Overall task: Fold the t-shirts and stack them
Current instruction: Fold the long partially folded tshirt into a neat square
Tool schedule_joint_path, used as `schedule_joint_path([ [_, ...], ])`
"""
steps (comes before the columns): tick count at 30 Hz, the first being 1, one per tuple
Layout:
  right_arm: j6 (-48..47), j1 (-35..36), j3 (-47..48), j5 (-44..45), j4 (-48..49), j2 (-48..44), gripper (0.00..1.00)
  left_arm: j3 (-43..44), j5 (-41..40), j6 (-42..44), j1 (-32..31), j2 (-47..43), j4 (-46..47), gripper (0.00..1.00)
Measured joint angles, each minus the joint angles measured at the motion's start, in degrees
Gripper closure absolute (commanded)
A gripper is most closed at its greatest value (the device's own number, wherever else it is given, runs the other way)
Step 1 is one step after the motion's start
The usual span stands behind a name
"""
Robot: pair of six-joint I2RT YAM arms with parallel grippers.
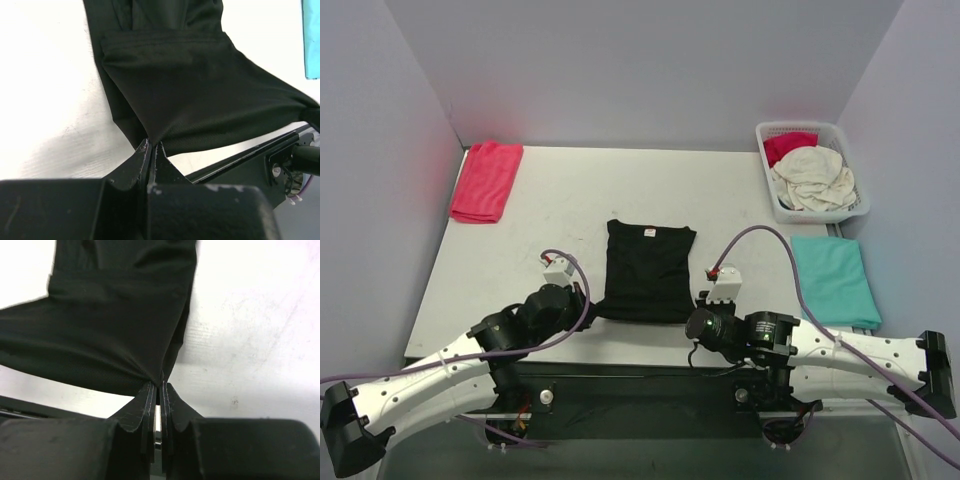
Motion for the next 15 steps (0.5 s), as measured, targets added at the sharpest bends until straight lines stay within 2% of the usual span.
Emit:
schedule_joint_path([
  [9, -1.4, 1.7, 7.5, 8.0, -3.8, 1.2, 1.0, 5.0, -10.0, -0.3, -2.2, 0.2, -3.1, 1.0],
  [15, -3.7, 0.8, 10.3, 11.8, -4.2, 3.6, 1.0, 9.4, -14.7, 2.3, -2.2, 4.3, -1.7, 1.0],
])
